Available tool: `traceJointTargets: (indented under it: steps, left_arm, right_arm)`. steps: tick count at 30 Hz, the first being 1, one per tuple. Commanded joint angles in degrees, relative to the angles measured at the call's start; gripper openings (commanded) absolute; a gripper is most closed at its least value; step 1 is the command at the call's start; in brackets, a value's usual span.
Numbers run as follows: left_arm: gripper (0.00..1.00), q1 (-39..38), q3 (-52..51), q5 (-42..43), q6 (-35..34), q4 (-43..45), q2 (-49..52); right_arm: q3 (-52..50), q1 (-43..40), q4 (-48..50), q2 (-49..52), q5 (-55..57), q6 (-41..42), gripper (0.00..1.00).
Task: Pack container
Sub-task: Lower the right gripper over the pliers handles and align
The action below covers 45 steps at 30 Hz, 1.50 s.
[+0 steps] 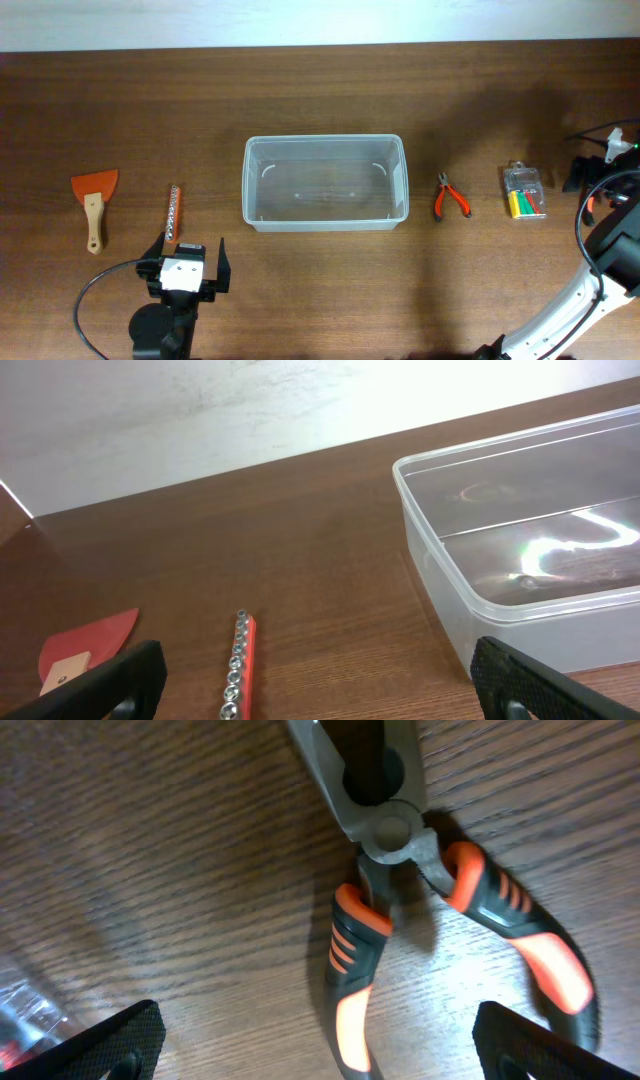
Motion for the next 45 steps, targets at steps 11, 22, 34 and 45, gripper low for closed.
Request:
traceJointTargets:
  steps: [11, 22, 34, 45]
  left_arm:
    - [0.99, 0.28, -0.31, 0.59, -0.31, 0.02, -0.44]
    - [0.99, 0.28, -0.31, 0.59, -0.31, 0.04, -0.44]
    - [0.99, 0.28, -0.31, 0.59, -0.31, 0.04, -0.44]
    - [0.99, 0.28, -0.31, 0.59, -0.31, 0.04, -0.44]
  right_arm:
    - [0.92, -0.11, 0.20, 2.19, 0.28, 1.55, 0.99]
    - [0.92, -0.11, 0.50, 3.32, 0.52, 1.55, 0.99]
    - [0.92, -0.11, 0.33, 3.32, 2.45, 1.33, 0.99]
    - [0.92, -0.11, 0.37, 3.37, 2.45, 1.33, 0.99]
